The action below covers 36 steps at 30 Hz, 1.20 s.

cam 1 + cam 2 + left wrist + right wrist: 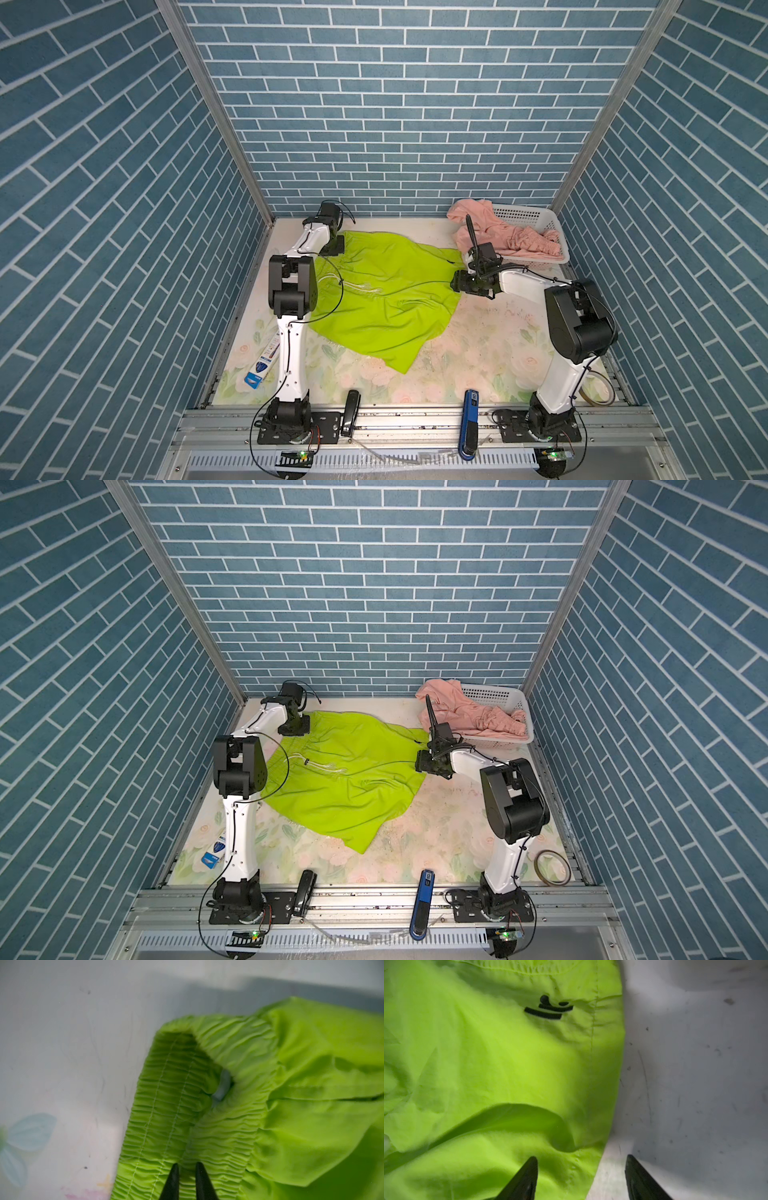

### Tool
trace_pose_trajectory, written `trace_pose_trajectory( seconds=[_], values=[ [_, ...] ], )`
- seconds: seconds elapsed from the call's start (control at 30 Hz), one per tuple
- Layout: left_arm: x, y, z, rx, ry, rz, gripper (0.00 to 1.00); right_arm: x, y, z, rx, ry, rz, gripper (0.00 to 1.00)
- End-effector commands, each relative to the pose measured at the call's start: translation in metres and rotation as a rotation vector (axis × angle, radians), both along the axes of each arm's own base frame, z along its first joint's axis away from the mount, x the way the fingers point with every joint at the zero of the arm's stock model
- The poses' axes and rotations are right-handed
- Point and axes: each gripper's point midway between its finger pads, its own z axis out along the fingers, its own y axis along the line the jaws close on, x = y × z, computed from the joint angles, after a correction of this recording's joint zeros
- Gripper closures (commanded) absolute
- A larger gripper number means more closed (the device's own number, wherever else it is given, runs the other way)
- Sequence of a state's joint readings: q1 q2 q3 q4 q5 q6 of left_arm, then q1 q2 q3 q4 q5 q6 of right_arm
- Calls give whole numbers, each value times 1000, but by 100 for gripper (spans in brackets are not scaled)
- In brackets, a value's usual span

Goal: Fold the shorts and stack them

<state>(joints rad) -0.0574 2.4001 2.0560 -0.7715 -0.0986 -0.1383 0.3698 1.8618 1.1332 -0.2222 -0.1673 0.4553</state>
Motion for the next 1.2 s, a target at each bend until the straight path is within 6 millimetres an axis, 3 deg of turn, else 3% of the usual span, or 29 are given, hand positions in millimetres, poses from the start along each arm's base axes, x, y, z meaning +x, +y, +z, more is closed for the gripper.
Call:
trace_pose_trajectory(
  seconds=[0.0, 0.13, 0.27, 0.37, 0.43, 0.57, 0.63, 0.73, 0.87, 1.03, 1.17],
  values=[
    [-13, 23, -11, -24, 62, 60, 100, 9, 12, -5, 37, 9, 11, 33],
    [-27, 55, -7, -38, 67, 141, 100, 25, 44, -1, 76, -28, 79, 33],
    [-38, 85, 2, -80, 38, 233, 100, 42, 97, 18, 117, -108, 226, 33],
    [-43, 92, 11, -88, 27, 254, 100, 51, 133, 34, 151, -153, 311, 33],
    [-45, 86, 19, -108, 15, 249, 100, 58, 138, 43, 115, -161, 312, 33],
    [-41, 51, 36, -227, -56, 184, 20, 60, 114, 59, -14, -181, 261, 32],
    [-34, 26, 41, -262, -84, 91, 6, 54, 95, 67, -87, -200, 240, 31],
    [-24, -6, 41, -246, -82, -21, 2, 40, 66, 80, -172, -208, 208, 31],
    [-7, -17, 26, -217, -65, -44, 2, 0, 39, 91, -174, -208, 191, 30],
    [10, -9, 7, -161, -29, -41, 5, -69, 38, 90, -33, -171, 234, 30],
    [16, -8, -2, -142, -7, -62, 19, -123, 41, 75, 27, -119, 272, 30]
  ],
)
